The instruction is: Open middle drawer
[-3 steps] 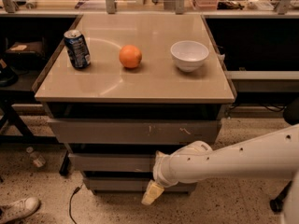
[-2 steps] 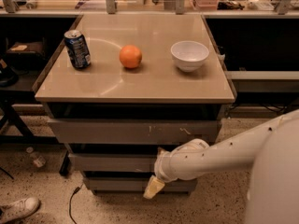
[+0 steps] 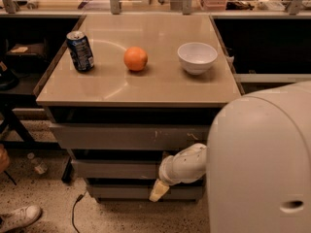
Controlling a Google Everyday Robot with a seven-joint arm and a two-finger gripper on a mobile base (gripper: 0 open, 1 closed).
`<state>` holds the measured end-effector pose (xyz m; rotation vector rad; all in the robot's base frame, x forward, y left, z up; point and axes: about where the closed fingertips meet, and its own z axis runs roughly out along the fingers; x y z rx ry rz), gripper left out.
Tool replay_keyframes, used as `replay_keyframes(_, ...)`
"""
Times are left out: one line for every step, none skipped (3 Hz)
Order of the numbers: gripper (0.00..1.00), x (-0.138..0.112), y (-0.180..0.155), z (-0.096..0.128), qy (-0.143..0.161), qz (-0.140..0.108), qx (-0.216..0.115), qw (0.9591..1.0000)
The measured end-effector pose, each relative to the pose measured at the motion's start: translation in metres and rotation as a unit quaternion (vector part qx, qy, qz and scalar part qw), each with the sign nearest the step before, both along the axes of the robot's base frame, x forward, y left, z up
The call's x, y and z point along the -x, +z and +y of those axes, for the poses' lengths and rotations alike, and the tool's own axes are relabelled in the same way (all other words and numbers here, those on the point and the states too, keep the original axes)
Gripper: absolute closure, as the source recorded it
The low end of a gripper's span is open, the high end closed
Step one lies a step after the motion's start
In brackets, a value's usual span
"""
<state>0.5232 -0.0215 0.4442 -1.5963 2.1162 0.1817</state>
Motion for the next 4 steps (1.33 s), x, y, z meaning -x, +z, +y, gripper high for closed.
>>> replay_keyframes(0.0,-0.01,-0.019,0.003,0.004,-0.001,0.006,1.0)
replay_keyframes(0.0,-0.015,-0.036,0.006,0.006,0.001,0.01,0.9999)
replay_keyframes(0.0,-0.017,-0.053,0.015,0.013,0.005,0.011,0.9998)
replay_keyframes(0.0,-0.015,-0.056,0.019,0.018,0.01,0.014,0.9997)
